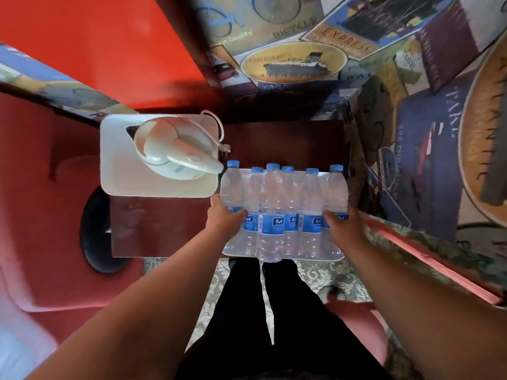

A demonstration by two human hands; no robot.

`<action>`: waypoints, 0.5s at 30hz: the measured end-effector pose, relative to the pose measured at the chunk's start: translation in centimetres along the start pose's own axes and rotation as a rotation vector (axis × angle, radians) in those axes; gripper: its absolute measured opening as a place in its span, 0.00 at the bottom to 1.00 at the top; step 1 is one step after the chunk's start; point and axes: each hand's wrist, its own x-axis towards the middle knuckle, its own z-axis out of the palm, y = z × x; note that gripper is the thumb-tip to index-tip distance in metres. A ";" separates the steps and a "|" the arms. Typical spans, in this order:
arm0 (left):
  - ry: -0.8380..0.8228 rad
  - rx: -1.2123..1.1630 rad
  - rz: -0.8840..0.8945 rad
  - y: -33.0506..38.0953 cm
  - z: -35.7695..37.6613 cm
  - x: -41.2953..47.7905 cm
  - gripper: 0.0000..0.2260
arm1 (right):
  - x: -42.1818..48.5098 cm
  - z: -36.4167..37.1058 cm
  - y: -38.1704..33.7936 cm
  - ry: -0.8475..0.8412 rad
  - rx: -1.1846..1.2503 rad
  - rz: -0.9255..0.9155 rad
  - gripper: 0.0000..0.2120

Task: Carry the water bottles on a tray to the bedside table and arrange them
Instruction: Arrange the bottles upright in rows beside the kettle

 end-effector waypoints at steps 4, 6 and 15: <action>0.017 0.030 -0.002 0.9 0.3 1.2 0.29 | 0.4 0.9 -0.4 0.094 -0.070 0.005 0.17; 0.023 0.063 0.004 1.1 0.4 1.4 0.30 | 0.5 0.9 -1.0 0.112 -0.143 -0.019 0.15; -0.024 0.144 -0.063 2.4 0.3 0.1 0.32 | 0.7 0.3 -3.3 -0.049 -0.405 0.061 0.35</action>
